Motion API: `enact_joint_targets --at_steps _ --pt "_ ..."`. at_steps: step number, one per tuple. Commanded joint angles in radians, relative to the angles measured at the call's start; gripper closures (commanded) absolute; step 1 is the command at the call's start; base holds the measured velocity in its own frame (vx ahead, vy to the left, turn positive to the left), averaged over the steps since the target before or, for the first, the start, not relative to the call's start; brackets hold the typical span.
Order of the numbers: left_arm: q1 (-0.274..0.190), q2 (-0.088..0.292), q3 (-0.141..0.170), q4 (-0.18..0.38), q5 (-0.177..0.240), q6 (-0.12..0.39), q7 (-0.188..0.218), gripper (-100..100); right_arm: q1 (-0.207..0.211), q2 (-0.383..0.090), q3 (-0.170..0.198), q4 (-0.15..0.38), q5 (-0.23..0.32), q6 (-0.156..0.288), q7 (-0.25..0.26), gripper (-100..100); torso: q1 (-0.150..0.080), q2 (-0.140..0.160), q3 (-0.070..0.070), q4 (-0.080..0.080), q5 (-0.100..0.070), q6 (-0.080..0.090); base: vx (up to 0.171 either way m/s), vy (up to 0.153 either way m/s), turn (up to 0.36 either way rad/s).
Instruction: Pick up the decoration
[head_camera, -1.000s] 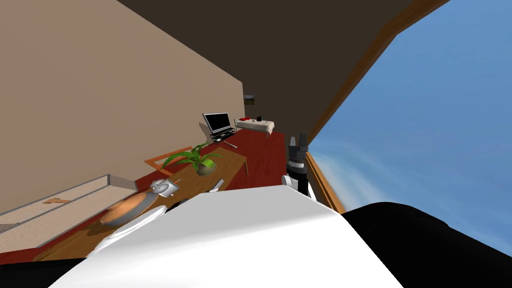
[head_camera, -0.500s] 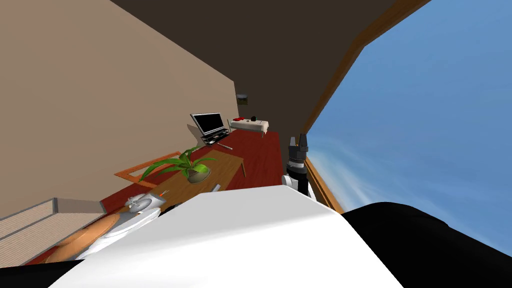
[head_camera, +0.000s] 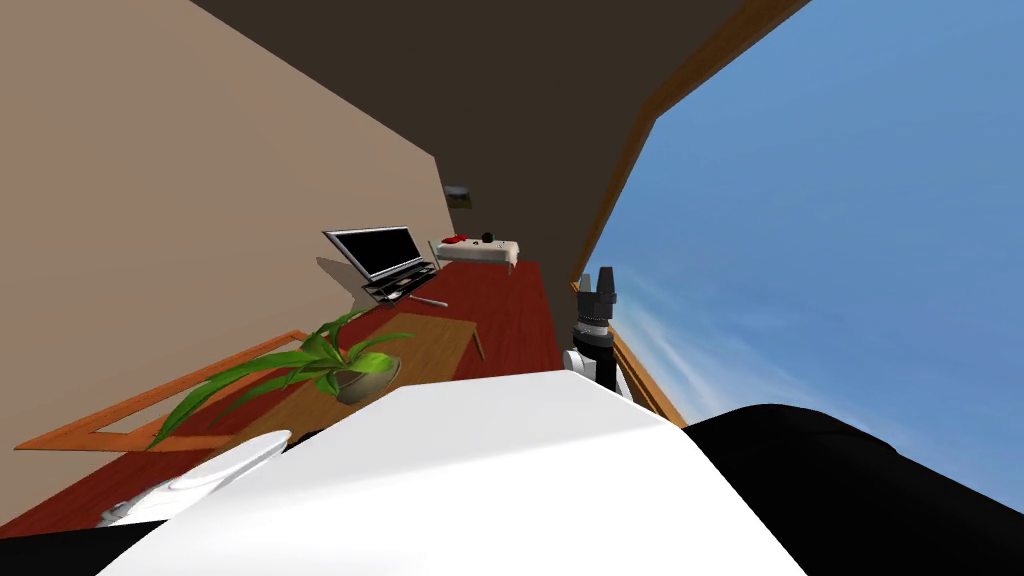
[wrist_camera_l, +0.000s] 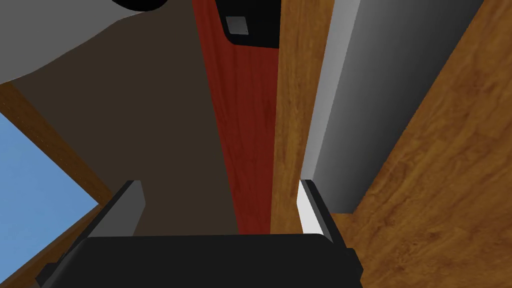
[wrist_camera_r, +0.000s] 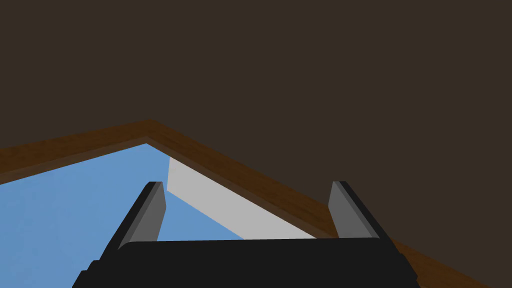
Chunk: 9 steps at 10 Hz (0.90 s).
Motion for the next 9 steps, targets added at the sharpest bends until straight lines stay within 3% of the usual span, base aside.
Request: enact_joint_targets --at_steps 1,4,9 --pt "-0.001 0.022 -0.03 0.046 -0.045 -0.001 0.037 -100 0.0 0.0 0.0 0.0 0.0 0.0 0.0 0 0.0 0.0 0.0 0.0 0.0 0.0 0.033 0.074 -0.331" --pt "-0.007 0.025 -0.051 0.079 -0.072 -0.004 0.054 -100 0.0 0.0 0.0 0.0 0.0 0.0 0.0 0 -0.001 0.001 0.0 0.0 0.0 -0.001 0.016 0.042 -0.137" --pt "-0.026 -0.02 -0.152 0.193 -0.181 0.007 0.122 -100 0.0 0.0 0.0 0.0 0.0 0.0 0.0 0 -0.002 0.001 0.001 0.0 0.0 -0.002 0.011 0.037 -0.207"
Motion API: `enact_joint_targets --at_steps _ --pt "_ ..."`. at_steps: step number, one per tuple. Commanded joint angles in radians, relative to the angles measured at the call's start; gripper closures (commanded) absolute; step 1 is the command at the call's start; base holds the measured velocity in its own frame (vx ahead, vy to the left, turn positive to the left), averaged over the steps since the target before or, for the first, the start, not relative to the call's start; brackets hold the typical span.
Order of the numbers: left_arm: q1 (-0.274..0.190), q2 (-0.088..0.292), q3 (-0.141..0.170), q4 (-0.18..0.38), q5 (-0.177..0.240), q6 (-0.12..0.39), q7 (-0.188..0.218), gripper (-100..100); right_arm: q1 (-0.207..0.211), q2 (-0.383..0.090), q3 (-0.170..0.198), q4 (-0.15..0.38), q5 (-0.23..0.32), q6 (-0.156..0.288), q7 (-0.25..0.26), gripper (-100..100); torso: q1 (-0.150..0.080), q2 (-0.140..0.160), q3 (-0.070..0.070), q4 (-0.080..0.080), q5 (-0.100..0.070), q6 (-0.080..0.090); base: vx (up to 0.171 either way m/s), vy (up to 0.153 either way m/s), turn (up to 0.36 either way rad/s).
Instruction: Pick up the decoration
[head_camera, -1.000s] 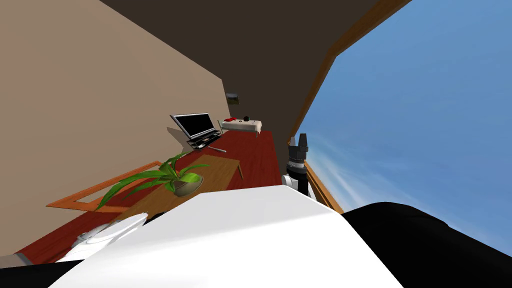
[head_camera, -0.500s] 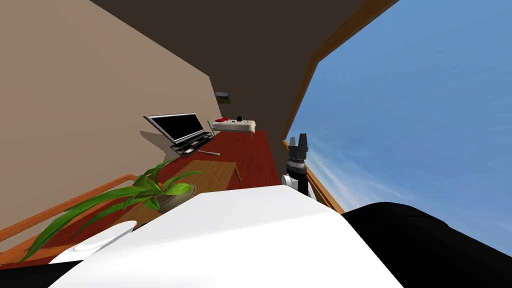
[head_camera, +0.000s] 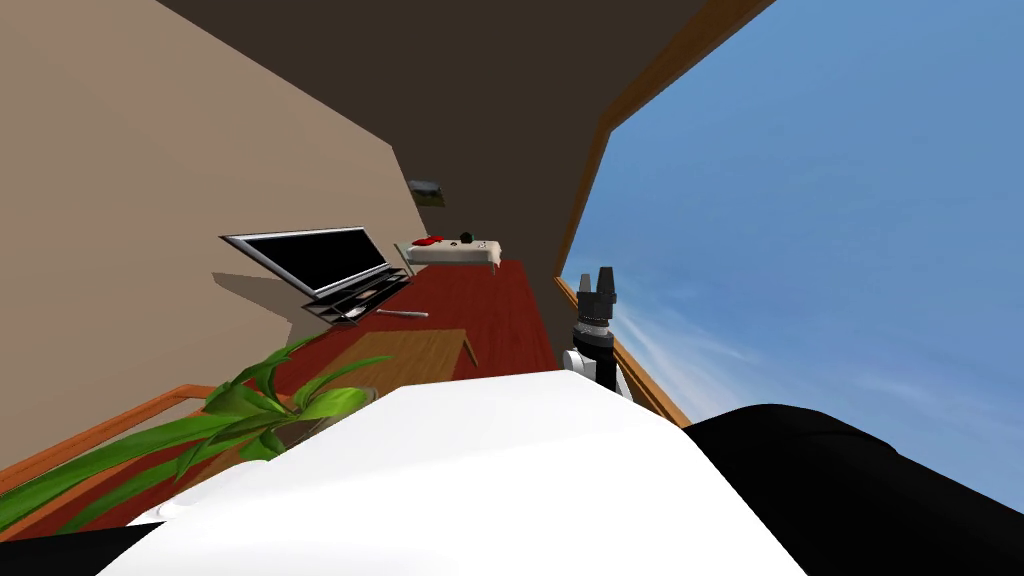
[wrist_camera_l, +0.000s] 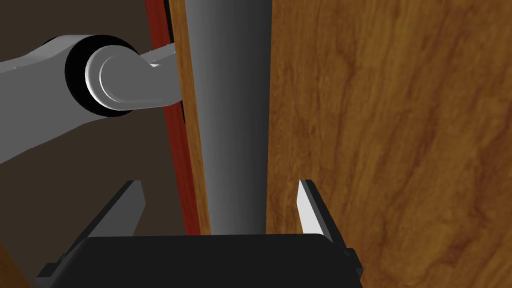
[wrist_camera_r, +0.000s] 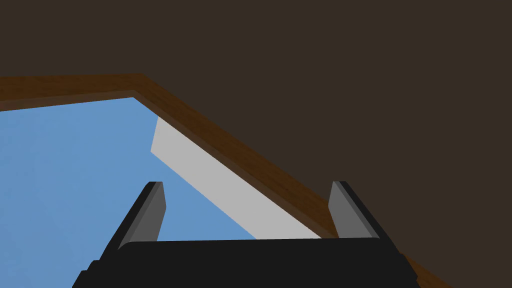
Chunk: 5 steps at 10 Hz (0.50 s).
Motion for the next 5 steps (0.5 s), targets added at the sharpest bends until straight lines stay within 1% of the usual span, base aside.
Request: enact_joint_targets --at_steps 1,2,3,4,5 --pt "-0.003 -0.039 -0.041 0.033 -0.037 0.016 0.022 -100 0.0 0.0 0.0 0.0 0.0 0.0 0.0 0 0.0 0.0 0.0 0.0 0.0 0.0 0.01 0.045 -0.165" --pt "-0.003 -0.039 -0.041 0.033 -0.037 0.016 0.022 -100 0.0 0.0 0.0 0.0 0.0 0.0 0.0 0 0.0 0.0 0.0 0.0 0.0 0.0 0.004 0.038 -0.064" --pt "-0.005 -0.066 -0.056 0.042 -0.049 0.027 0.028 -100 0.0 0.0 0.0 0.0 0.0 0.0 0.0 0 0.0 0.0 0.0 0.0 0.0 0.0 0.001 0.031 -0.041" --pt "-0.007 -0.055 -0.049 0.037 -0.044 0.024 0.028 -100 0.0 0.0 0.0 0.0 0.0 0.0 0.0 0 -0.001 0.0 0.0 0.0 0.0 0.0 0.0 0.014 -0.009" --pt "-0.007 -0.057 -0.051 0.039 -0.045 0.024 0.028 0 0.0 0.0 0.0 0.0 0.0 0.0 0.0 0 -0.002 0.0 0.0 0.0 -0.001 0.0 0.0 0.0 0.0"
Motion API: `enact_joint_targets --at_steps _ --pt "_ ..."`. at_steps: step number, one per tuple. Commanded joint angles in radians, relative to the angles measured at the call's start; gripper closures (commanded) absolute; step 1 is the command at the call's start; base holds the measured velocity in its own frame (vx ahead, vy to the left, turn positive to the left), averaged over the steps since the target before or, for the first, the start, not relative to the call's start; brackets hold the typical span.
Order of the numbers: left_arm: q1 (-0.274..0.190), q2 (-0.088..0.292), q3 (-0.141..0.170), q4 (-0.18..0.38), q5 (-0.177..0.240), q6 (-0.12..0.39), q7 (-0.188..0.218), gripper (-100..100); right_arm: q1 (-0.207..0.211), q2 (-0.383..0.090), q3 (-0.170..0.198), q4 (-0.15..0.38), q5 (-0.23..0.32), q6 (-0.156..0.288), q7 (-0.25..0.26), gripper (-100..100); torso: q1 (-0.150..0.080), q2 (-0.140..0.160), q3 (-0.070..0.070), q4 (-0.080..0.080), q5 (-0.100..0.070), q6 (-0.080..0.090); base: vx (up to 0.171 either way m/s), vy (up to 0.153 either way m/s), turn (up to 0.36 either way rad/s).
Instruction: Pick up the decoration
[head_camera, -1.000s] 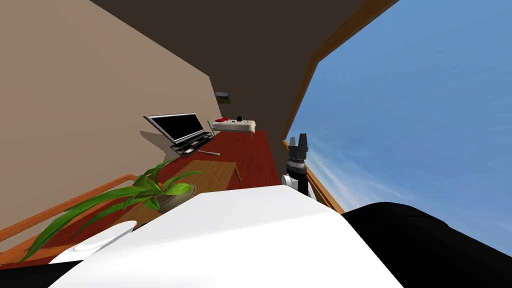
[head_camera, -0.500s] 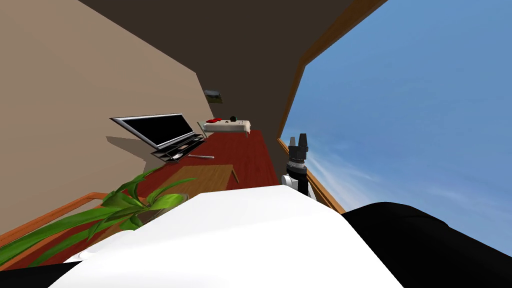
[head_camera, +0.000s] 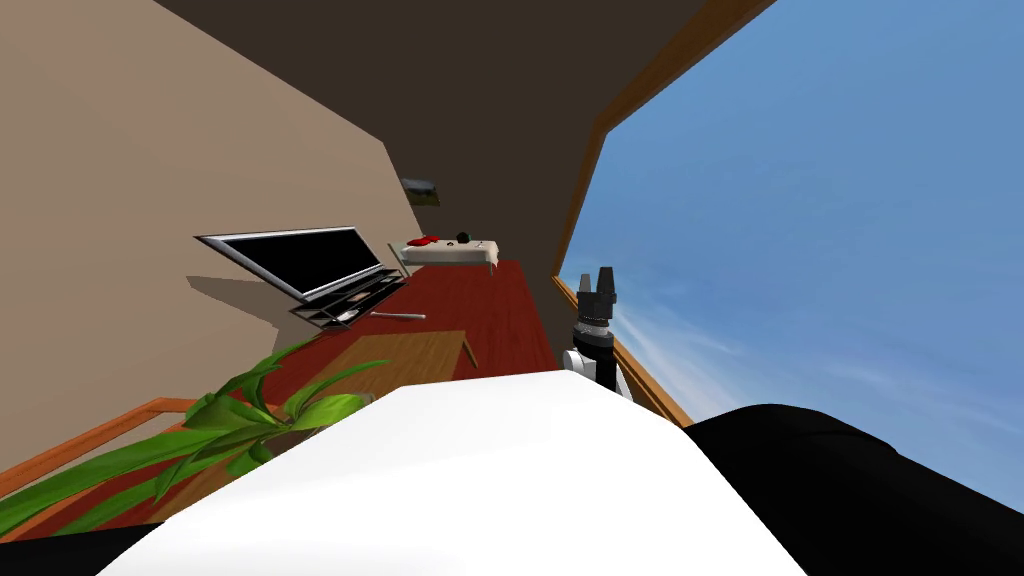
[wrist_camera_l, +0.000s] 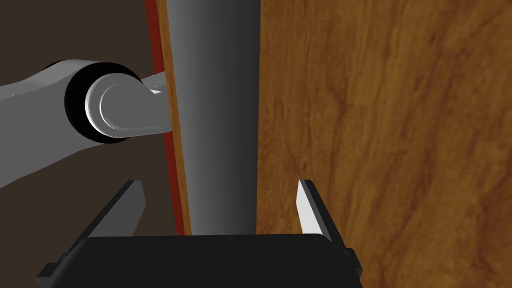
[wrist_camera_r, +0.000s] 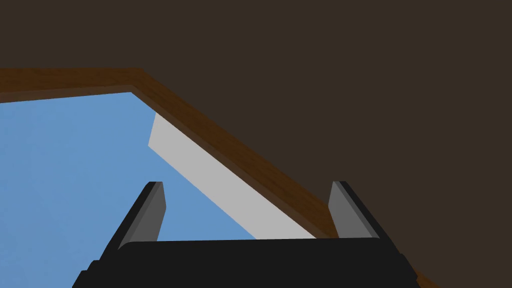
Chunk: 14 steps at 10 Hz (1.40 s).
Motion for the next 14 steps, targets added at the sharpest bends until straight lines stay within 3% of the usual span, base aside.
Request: enact_joint_targets --at_steps 1,9,10,11,14 --pt "0.02 -0.028 0.003 0.046 0.038 -0.001 -0.041 -100 0.0 0.0 0.0 0.0 0.0 0.0 0.0 0 0.0 0.0 0.0 0.0 0.0 0.0 -0.007 -0.008 -0.28" --pt "0.099 -0.141 0.016 0.231 0.189 -0.003 -0.206 -100 0.0 0.0 0.0 0.0 0.0 0.0 0.0 0 0.004 0.002 0.001 0.001 0.008 0.0 -0.011 -0.008 -0.196" --pt "0.086 -0.135 0.015 0.233 0.176 -0.007 -0.195 -100 0.0 0.0 0.0 0.0 0.0 0.0 0.0 0 0.006 0.002 0.002 0.001 0.011 -0.001 -0.004 -0.005 -0.033" --pt "0.086 -0.137 0.016 0.239 0.178 -0.01 -0.202 100 0.0 0.0 0.0 0.0 0.0 0.0 0.0 0 0.008 0.002 0.002 0.001 0.012 -0.001 0.0 0.0 0.0" --pt "0.086 -0.137 0.016 0.238 0.178 -0.009 -0.201 100 0.0 0.0 0.0 0.0 0.0 0.0 0.0 0 0.008 0.002 0.002 0.001 0.012 -0.001 0.0 0.0 0.0"
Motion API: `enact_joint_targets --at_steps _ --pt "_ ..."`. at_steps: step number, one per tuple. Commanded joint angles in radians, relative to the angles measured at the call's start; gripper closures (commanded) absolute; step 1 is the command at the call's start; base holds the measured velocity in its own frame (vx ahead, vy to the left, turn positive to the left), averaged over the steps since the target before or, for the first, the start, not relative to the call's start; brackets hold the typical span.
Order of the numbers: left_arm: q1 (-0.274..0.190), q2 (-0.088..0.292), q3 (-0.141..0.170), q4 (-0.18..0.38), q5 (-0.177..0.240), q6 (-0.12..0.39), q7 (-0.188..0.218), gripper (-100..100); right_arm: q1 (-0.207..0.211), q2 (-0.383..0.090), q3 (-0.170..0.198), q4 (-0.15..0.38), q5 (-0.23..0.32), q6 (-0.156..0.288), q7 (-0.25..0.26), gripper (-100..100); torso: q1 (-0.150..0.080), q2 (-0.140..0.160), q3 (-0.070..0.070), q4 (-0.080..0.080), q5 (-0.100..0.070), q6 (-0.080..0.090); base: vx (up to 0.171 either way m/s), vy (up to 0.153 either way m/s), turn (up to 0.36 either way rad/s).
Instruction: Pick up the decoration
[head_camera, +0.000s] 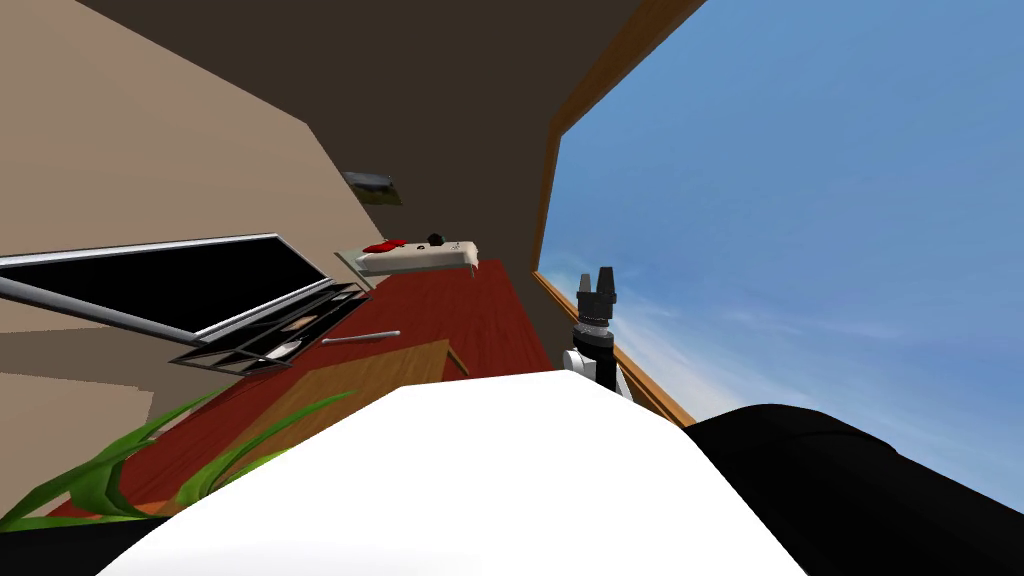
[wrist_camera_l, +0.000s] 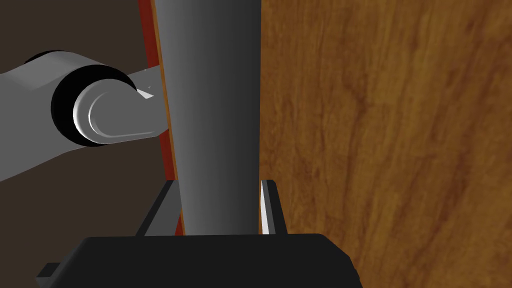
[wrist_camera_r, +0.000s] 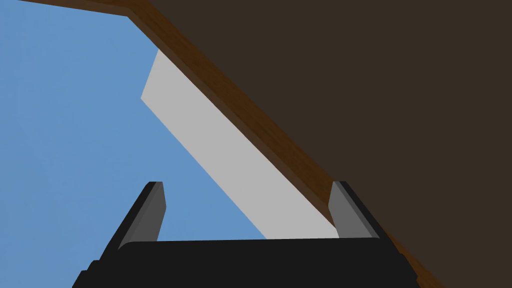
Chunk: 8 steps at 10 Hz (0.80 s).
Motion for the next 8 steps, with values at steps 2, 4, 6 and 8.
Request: enact_joint_targets --at_steps 2,4,6,8 --pt "0.0 0.0 0.0 0.0 0.0 0.0 0.0 0 0.0 0.0 0.0 0.0 0.0 0.0 0.0 0 0.0 0.0 0.0 0.0 0.0 0.0 0.0 0.0 0.0" --pt "-0.007 0.024 -0.003 -0.053 -0.027 0.007 0.036 100 0.0 0.0 0.0 0.0 0.0 0.0 0.0 0 0.0 0.0 0.0 0.0 0.0 -0.001 0.006 0.005 0.164" --pt "-0.027 0.052 -0.006 -0.1 -0.065 0.008 0.077 100 0.0 0.0 0.0 0.0 0.0 0.0 0.0 0 0.0 -0.001 -0.001 -0.001 -0.001 -0.001 0.009 0.008 0.216" --pt "-0.047 0.081 -0.009 -0.146 -0.103 0.008 0.118 100 0.0 0.0 0.0 0.0 0.0 0.0 0.0 0 0.0 -0.001 -0.001 -0.001 -0.001 0.0 0.01 0.01 0.175"
